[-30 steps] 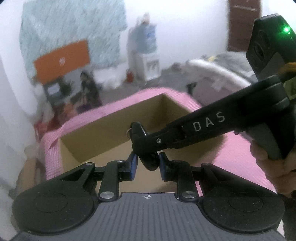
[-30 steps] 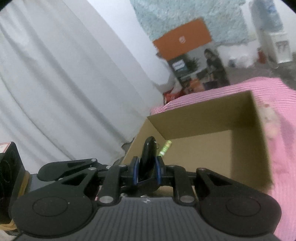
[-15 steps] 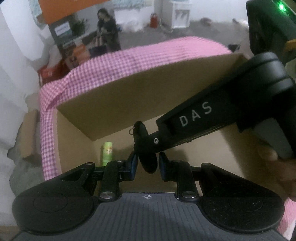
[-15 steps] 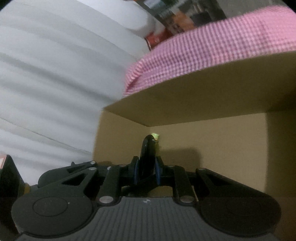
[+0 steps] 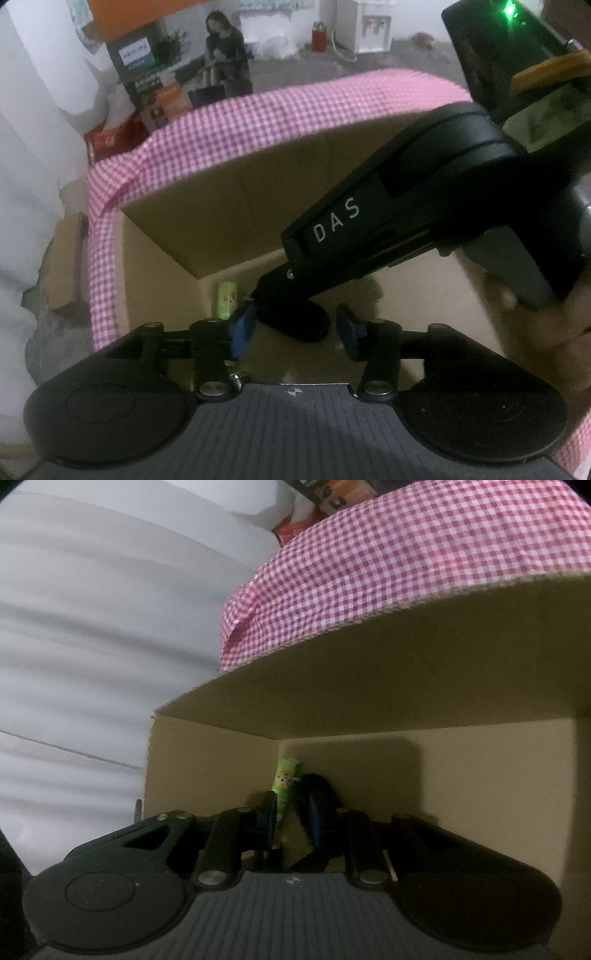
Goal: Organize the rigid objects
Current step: 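Carry the black oval object with the right gripper into the box, then open the right gripper to release the black object in the box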
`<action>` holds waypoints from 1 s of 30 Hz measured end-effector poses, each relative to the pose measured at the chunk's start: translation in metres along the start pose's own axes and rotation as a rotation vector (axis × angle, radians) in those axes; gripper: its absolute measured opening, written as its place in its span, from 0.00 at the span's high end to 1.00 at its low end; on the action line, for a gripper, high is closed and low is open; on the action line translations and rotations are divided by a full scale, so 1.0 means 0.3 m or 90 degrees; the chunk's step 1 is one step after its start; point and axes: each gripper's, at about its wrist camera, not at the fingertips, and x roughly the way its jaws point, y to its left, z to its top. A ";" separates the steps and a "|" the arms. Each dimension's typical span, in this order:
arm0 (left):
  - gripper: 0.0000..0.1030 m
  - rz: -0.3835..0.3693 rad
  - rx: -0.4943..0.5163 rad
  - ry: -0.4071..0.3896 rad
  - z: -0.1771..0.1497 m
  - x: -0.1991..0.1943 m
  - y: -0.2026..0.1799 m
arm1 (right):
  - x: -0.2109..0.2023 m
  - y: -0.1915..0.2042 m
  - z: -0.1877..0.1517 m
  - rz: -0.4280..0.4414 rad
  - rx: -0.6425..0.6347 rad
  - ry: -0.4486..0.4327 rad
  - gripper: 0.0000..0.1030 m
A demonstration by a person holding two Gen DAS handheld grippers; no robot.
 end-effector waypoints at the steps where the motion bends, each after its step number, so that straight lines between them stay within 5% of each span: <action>1: 0.47 -0.002 0.001 -0.009 -0.003 -0.017 -0.001 | -0.009 0.005 -0.003 0.001 -0.005 -0.004 0.79; 7: 0.27 -0.013 0.007 -0.087 -0.031 -0.170 -0.013 | -0.119 0.052 -0.054 0.003 -0.037 -0.043 0.73; 10: 0.19 -0.019 0.013 -0.133 -0.061 -0.271 -0.023 | -0.216 0.093 -0.119 0.002 -0.068 -0.079 0.49; 14: 0.06 -0.035 0.026 -0.201 -0.127 -0.406 -0.045 | -0.377 0.145 -0.242 0.014 -0.116 -0.139 0.48; 19: 0.02 -0.068 0.043 -0.254 -0.243 -0.521 -0.083 | -0.574 0.164 -0.447 0.040 -0.155 -0.222 0.48; 24: 0.01 -0.110 0.056 -0.257 -0.364 -0.541 -0.143 | -0.678 0.126 -0.674 0.042 -0.173 -0.275 0.48; 30: 0.01 -0.137 0.077 -0.203 -0.484 -0.450 -0.227 | -0.710 0.026 -0.907 -0.001 -0.143 -0.301 0.48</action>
